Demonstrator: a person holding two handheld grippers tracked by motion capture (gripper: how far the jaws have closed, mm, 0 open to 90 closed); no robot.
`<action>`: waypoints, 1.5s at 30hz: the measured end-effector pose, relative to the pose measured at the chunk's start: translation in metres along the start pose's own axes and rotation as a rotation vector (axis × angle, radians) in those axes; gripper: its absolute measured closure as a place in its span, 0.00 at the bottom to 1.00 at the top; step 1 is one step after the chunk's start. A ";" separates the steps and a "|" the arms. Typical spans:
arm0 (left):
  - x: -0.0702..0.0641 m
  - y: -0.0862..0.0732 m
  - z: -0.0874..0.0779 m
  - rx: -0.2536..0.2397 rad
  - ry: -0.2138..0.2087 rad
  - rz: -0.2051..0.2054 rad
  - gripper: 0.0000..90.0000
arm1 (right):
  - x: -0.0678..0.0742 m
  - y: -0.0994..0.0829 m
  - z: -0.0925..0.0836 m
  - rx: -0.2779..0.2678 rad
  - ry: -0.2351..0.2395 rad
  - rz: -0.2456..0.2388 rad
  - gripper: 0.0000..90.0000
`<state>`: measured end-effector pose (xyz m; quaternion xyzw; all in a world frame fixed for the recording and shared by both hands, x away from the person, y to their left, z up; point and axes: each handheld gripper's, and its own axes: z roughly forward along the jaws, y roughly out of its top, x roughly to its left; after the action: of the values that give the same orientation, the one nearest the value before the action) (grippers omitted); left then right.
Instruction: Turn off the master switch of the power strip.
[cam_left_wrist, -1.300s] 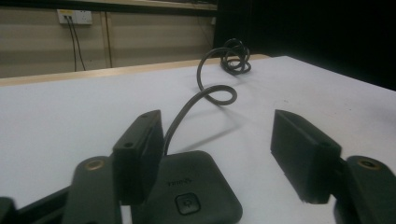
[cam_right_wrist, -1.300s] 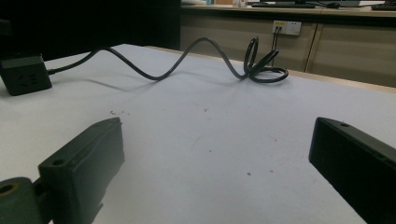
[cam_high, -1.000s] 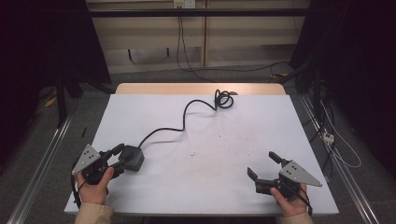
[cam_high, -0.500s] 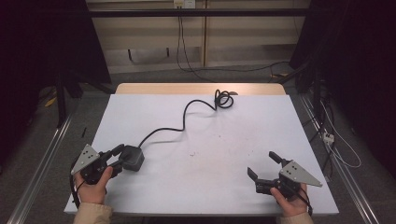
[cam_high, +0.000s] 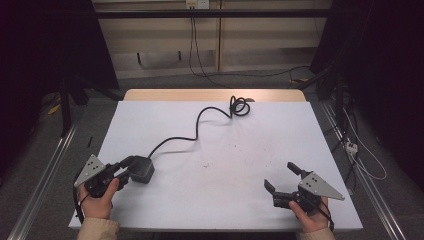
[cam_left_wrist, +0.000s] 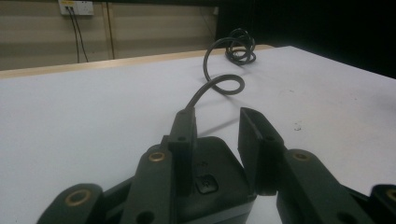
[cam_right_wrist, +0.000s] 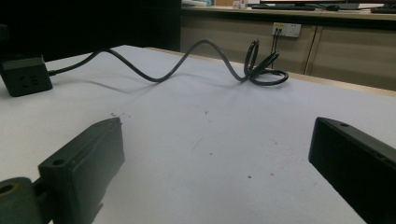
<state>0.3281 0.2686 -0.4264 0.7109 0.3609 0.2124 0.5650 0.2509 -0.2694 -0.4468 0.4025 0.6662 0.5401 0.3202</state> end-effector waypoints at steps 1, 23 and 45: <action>0.000 0.000 0.000 -0.002 -0.004 0.001 0.76 | 0.000 0.000 0.000 0.000 0.000 0.000 0.03; 0.001 0.000 0.000 0.016 -0.009 -0.009 0.89 | 0.002 0.001 0.001 -0.003 0.005 0.001 0.03; 0.005 -0.002 0.000 0.079 -0.011 -0.026 1.00 | 0.002 0.001 0.003 -0.007 0.010 0.002 0.03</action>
<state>0.3305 0.2724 -0.4283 0.7291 0.3751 0.1868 0.5412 0.2526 -0.2659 -0.4462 0.3991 0.6655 0.5448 0.3178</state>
